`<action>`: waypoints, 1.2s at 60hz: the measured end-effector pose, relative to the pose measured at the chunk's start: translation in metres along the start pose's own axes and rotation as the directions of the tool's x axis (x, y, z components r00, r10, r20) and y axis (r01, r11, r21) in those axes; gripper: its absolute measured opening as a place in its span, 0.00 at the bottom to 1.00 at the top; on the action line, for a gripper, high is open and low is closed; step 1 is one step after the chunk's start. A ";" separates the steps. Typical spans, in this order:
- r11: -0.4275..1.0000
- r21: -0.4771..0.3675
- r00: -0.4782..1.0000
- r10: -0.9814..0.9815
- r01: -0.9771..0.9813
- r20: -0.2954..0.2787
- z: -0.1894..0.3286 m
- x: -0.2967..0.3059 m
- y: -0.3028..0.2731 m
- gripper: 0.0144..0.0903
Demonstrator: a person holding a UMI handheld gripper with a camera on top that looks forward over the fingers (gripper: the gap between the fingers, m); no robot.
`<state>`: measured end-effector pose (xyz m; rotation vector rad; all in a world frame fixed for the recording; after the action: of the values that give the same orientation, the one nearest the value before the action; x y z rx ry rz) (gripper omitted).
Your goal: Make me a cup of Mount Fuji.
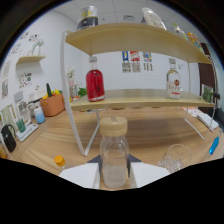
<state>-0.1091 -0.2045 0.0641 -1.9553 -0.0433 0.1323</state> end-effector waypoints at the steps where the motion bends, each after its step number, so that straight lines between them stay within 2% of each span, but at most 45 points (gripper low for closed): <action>1: 1.000 -0.005 1.000 -0.003 0.003 0.001 0.001 0.000 0.003 0.34; 17: 0.999 0.014 0.999 -0.039 0.039 0.009 -0.014 -0.005 0.010 0.37; 23: 0.999 -0.012 0.999 -0.042 0.042 0.020 -0.017 -0.006 0.015 0.39; 27: 0.999 -0.041 0.999 -0.032 0.033 0.025 -0.020 -0.005 0.017 0.56; 31: 0.998 -0.060 0.999 -0.029 0.031 0.030 -0.027 -0.004 0.014 0.84; 33: 0.997 -0.071 0.999 -0.025 0.027 0.034 -0.032 -0.004 0.011 0.95; 46: 0.997 -0.060 0.997 -0.052 0.056 0.054 -0.086 0.006 -0.038 0.93; 54: 0.991 -0.113 0.998 -0.069 0.070 0.011 -0.116 0.029 -0.054 0.94; 63: 0.981 -0.186 0.996 -0.069 0.056 -0.064 -0.139 0.064 -0.078 0.93; 72: 0.985 -0.171 0.994 -0.053 0.036 -0.094 -0.156 0.078 -0.141 0.93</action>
<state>-0.0097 -0.2878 0.2473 -2.1261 -0.0346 0.0027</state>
